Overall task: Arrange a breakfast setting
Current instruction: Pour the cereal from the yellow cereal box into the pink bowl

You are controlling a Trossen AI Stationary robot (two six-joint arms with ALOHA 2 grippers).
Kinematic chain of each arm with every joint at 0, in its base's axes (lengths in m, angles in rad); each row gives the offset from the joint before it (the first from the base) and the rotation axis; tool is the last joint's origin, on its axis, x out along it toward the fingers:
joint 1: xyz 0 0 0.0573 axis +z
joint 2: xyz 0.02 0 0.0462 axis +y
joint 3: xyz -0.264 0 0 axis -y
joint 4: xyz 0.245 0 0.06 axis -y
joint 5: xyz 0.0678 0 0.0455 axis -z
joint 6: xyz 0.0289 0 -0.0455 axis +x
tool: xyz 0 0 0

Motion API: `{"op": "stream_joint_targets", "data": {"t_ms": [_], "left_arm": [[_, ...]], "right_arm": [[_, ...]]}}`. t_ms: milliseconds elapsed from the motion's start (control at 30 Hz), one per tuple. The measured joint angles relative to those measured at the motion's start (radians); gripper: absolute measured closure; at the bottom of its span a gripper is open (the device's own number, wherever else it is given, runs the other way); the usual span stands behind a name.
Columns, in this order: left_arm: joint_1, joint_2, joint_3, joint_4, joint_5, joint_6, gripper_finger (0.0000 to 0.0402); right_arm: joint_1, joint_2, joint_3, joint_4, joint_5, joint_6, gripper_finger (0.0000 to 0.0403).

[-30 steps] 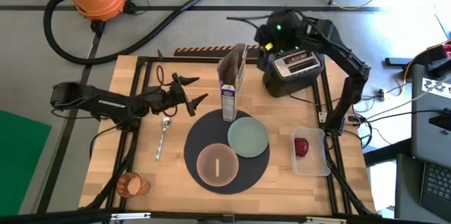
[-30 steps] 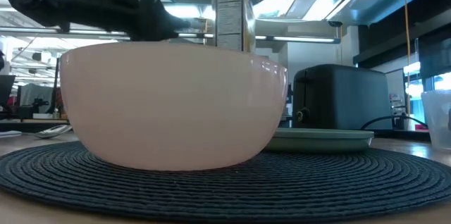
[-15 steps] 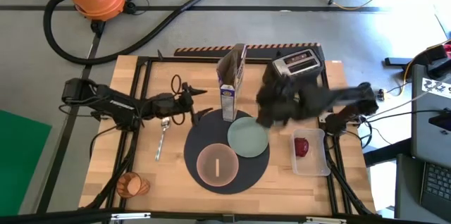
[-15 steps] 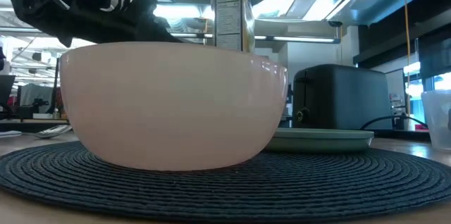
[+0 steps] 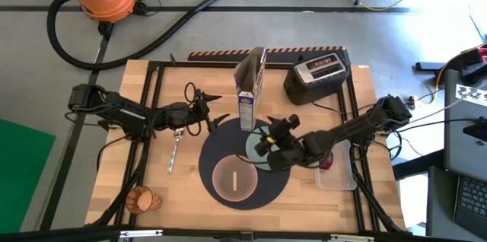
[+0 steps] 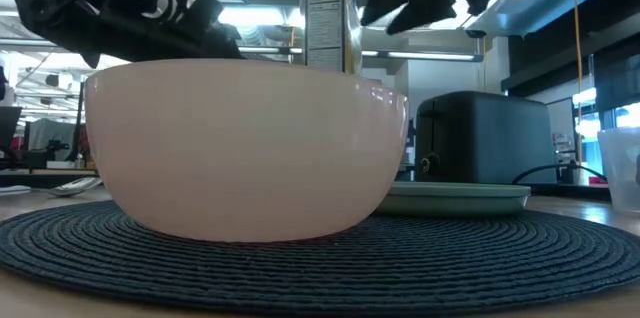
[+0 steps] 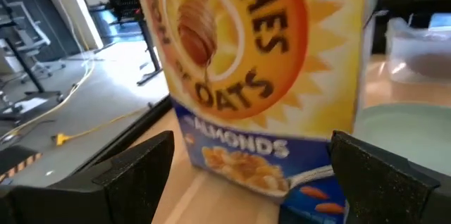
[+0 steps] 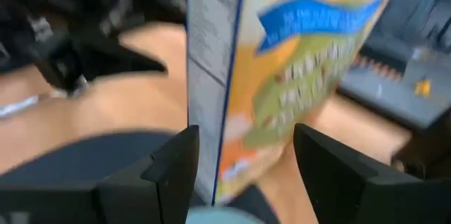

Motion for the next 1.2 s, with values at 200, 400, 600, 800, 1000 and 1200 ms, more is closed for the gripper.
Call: {"op": "stream_joint_targets", "data": {"t_ms": [200,400,600,800,1000,1200], "left_arm": [[0.018,0.045,-0.001,0.007,0.009,0.006,0.0037],[0.018,0.054,0.000,0.010,-0.001,0.032,0.0037],[0.018,0.054,0.000,0.009,-0.009,0.028,0.0037],[0.020,0.061,0.000,0.009,-0.023,0.028,0.0036],[0.040,0.091,0.001,0.013,-0.016,0.027,0.0036],[0.047,0.113,0.000,0.021,-0.011,0.025,0.0036]], "right_arm": [[0.001,0.025,-0.080,0.311,0.118,-0.159,0.0157],[-0.032,0.134,-0.088,0.487,0.108,-0.212,0.0052],[-0.071,0.226,-0.088,0.610,0.240,-0.239,0.0027],[-0.085,0.288,-0.040,0.658,0.233,-0.316,0.0048],[-0.092,0.341,0.013,0.656,0.228,-0.318,0.0017],[-0.140,0.361,0.032,0.658,0.235,-0.288,0.0007]]}}
